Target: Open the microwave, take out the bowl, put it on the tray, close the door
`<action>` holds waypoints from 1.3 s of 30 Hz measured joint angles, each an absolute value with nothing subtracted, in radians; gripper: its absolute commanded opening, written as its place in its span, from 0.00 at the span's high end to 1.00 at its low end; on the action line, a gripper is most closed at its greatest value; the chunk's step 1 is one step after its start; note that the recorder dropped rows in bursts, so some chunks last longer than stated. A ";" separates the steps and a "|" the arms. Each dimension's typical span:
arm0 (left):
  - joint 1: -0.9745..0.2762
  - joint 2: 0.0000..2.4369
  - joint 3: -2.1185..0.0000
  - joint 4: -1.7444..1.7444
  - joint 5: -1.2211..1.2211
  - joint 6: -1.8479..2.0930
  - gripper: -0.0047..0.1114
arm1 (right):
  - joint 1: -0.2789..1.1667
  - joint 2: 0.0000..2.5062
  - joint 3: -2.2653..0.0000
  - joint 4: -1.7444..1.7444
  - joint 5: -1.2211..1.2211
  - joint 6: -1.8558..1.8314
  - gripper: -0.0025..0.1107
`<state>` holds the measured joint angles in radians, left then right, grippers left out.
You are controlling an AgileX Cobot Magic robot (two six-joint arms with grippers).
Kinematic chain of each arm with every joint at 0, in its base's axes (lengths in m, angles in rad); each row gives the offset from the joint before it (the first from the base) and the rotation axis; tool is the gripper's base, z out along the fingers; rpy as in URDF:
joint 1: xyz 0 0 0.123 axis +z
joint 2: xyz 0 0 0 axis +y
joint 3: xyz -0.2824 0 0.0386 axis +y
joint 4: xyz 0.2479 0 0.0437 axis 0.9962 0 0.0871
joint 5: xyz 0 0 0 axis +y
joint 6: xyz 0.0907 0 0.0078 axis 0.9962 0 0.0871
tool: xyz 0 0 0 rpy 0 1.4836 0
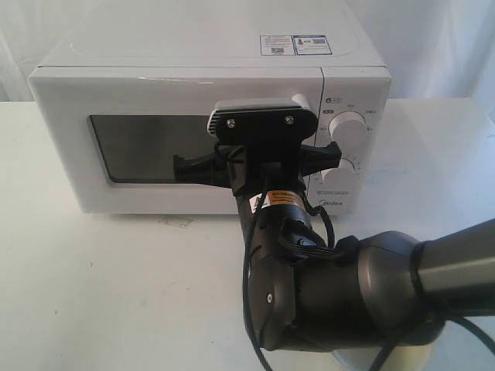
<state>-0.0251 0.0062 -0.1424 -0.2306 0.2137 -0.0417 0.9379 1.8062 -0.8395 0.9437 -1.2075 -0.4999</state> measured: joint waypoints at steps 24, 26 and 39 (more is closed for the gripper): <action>0.025 0.004 -0.004 -0.063 0.081 -0.100 0.96 | 0.938 1.806 -0.839 0.944 -1.208 -0.497 0.98; 0.025 0.004 -0.004 -0.044 0.101 -0.100 0.96 | 0.938 1.806 -0.839 0.944 -1.208 -0.497 0.98; 0.025 0.004 -0.004 0.007 0.214 -0.100 0.96 | 0.938 1.806 -0.839 0.944 -1.208 -0.497 0.98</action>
